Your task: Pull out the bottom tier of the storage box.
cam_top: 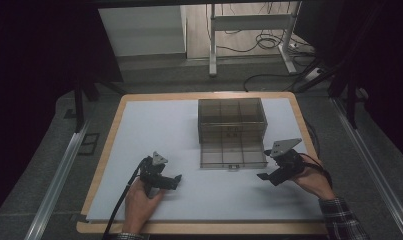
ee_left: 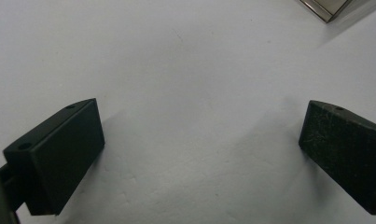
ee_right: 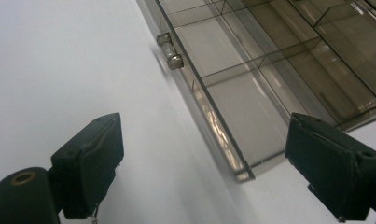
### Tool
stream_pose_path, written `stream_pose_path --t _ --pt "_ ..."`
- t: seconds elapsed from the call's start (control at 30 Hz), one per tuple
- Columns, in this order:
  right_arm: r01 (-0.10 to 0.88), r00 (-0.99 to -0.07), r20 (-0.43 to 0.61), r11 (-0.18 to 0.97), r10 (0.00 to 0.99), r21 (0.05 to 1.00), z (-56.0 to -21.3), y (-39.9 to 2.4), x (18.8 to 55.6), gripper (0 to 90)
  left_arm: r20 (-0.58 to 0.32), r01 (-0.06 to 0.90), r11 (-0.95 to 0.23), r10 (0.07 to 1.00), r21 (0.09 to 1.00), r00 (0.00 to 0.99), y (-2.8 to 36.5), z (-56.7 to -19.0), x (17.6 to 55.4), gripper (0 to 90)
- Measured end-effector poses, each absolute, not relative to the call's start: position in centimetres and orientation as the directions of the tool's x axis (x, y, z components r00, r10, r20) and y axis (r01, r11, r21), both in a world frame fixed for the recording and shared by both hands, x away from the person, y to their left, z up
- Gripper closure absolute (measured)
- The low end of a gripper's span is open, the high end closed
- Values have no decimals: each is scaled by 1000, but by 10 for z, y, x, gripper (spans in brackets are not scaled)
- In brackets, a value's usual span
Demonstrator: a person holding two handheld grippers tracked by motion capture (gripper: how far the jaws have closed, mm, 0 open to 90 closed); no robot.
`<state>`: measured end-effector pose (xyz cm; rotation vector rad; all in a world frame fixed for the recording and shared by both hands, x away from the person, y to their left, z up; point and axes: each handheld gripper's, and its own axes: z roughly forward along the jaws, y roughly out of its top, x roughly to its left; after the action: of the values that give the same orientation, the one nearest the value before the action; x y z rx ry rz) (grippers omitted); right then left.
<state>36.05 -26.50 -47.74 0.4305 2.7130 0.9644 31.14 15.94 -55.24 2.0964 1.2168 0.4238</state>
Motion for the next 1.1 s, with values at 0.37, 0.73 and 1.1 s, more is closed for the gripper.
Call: stream_pose_path --t 0.37,0.73,1.1 --pt "214 -913 -136 735 385 643 -481 -280 348 51 -53 641 -339 858 688 511 159 -553 311 0" --pt "261 -886 -123 700 447 665 -492 -298 335 28 -52 641 -340 858 688 511 159 -552 311 0" --pt "302 -864 -104 672 493 676 -506 -314 325 25 -52 641 -341 858 688 512 159 -552 311 0"
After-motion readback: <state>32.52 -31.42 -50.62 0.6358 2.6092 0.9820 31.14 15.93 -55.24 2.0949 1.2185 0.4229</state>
